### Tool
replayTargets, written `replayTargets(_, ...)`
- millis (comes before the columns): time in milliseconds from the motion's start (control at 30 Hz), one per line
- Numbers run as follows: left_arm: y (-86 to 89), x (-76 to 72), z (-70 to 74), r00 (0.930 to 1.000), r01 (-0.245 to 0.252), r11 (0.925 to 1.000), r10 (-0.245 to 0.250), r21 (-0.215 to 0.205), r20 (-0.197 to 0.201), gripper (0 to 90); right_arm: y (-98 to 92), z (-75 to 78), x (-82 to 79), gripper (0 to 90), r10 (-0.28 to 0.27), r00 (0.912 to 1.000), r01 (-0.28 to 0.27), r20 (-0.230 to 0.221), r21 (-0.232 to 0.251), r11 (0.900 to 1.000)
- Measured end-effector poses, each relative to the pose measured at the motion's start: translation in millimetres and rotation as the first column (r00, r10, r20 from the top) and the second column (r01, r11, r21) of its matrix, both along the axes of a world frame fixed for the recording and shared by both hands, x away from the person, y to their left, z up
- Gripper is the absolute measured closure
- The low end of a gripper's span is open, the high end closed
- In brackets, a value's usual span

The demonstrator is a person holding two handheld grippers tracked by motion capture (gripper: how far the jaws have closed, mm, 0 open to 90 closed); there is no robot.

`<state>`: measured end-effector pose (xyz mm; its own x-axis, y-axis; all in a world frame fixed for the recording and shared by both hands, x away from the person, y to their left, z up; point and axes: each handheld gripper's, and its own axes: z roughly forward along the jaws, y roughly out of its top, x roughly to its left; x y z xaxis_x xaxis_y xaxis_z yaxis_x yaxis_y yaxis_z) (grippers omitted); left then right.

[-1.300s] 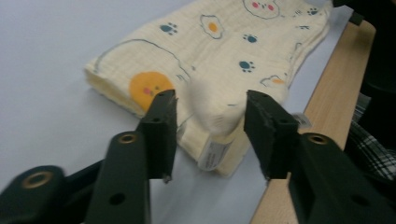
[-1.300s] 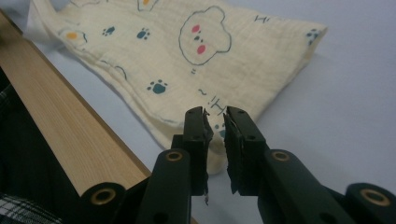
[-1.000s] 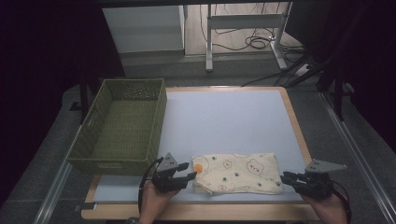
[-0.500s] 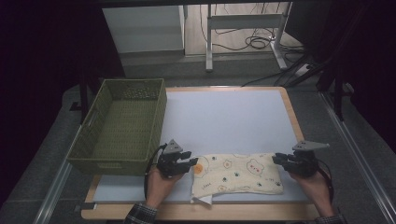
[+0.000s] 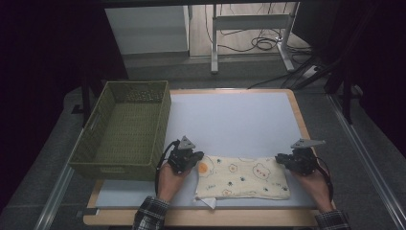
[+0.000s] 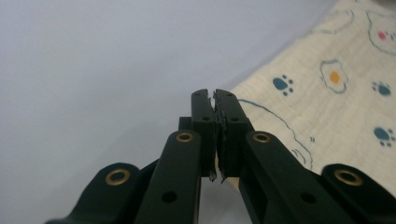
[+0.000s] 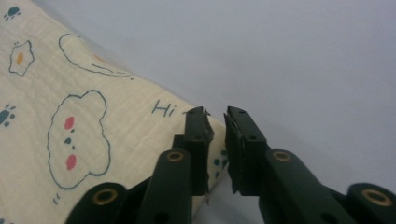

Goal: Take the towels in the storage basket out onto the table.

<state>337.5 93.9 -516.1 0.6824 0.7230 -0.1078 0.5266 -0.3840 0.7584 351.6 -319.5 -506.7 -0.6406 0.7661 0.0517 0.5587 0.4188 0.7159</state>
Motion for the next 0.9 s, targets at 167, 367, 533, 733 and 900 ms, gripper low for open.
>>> replayTargets(167,-7.3,11.8,-13.4,0.9996,-0.024,0.9971,0.025,0.072,-0.012,82.2,-2.7,-2.0,1.4,81.6,-0.009,0.9999,0.009,-0.008,-0.004,1.000)
replayTargets(367,-4.5,9.6,-10.2,0.9998,-0.011,0.9997,0.011,0.022,-0.016,63.9,-7.3,6.5,-0.1,71.5,-0.024,0.9994,0.023,0.023,0.022,0.999)
replayTargets(533,-7.9,16.4,-20.7,0.9985,-0.009,0.9987,0.012,0.051,-0.053,66.6,1.7,-4.5,6.6,71.5,-0.008,0.9999,0.008,-0.009,-0.006,1.000)
replayTargets(733,-4.8,16.9,-13.5,0.9993,-0.005,0.9995,0.006,0.033,-0.038,85.4,6.2,-6.7,6.3,87.4,-0.017,0.9998,0.017,0.009,-0.042,0.999)
replayTargets(900,0.3,19.2,-5.8,0.9994,-0.028,0.9992,0.029,0.029,-0.021,85.2,7.1,4.4,16.8,87.4,-0.033,0.9981,0.034,0.052,-0.026,0.999)
